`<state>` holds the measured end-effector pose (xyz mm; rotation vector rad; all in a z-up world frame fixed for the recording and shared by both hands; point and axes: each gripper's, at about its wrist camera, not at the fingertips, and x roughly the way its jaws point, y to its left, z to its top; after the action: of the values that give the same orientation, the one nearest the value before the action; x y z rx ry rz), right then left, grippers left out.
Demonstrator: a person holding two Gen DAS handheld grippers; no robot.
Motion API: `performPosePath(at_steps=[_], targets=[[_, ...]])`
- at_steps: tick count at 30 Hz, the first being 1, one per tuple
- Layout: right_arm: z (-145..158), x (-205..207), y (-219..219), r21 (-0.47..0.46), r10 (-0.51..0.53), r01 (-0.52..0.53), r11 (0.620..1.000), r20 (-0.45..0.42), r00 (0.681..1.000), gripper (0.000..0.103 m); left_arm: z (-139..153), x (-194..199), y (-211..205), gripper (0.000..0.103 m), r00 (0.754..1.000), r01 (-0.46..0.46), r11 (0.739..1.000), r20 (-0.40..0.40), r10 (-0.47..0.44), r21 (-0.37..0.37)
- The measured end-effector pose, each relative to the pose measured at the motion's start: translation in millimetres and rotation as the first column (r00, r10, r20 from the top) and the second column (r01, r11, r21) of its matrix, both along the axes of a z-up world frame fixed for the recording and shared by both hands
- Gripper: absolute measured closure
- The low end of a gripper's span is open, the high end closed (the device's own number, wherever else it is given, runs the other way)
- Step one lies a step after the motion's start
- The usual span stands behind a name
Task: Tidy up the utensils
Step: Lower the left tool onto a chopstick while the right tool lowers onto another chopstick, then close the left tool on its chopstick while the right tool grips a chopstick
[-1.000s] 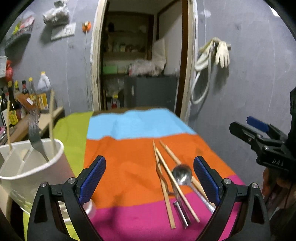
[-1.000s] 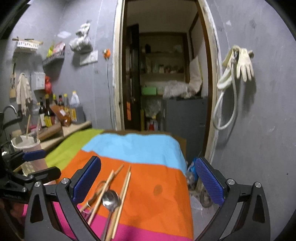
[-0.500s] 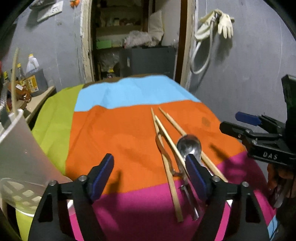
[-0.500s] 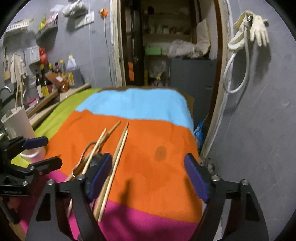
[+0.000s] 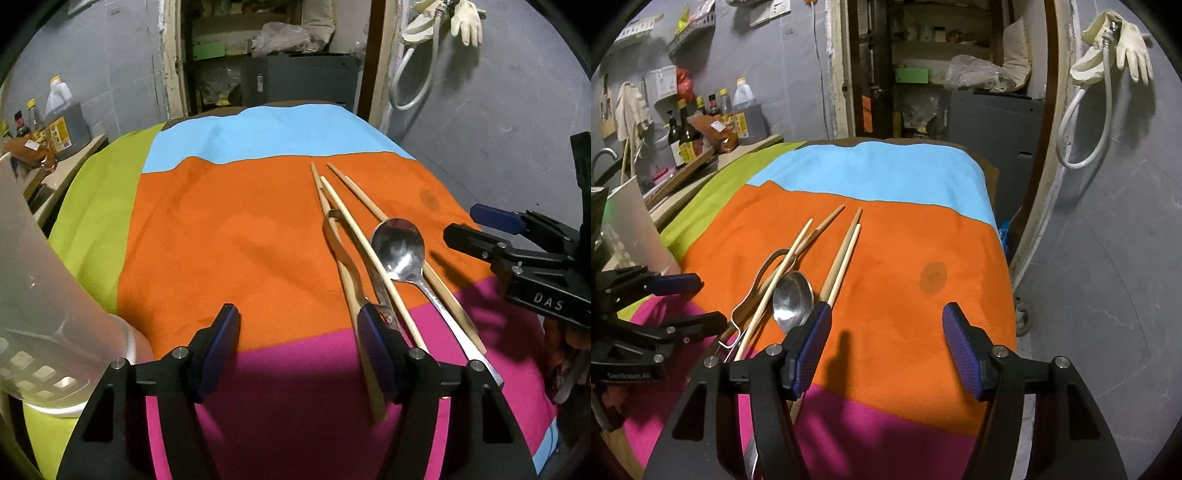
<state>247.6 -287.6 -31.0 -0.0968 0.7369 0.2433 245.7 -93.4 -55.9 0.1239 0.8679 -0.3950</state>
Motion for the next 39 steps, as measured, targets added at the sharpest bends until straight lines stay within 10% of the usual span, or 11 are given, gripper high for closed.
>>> performPosePath(at_steps=[8, 24, 39], targets=[[-2, 1, -1, 0.004, -0.001, 0.001, 1.0, -0.017, 1.0, 0.042, -5, 7, -11, 0.046, 0.999, 0.028, 0.999, -0.028, -0.028, 0.026], [-13, 11, 14, -0.05, 0.052, -0.057, 0.997, -0.087, 0.995, 0.047, -3, 28, -4, 0.092, 0.998, -0.03, 0.999, -0.054, 0.033, 0.041], [-20, 42, 28, -0.09, 0.068, -0.082, 0.993, -0.146, 0.987, 0.053, 3, 5, -2, 0.094, 0.987, 0.008, 0.998, -0.162, 0.003, 0.065]])
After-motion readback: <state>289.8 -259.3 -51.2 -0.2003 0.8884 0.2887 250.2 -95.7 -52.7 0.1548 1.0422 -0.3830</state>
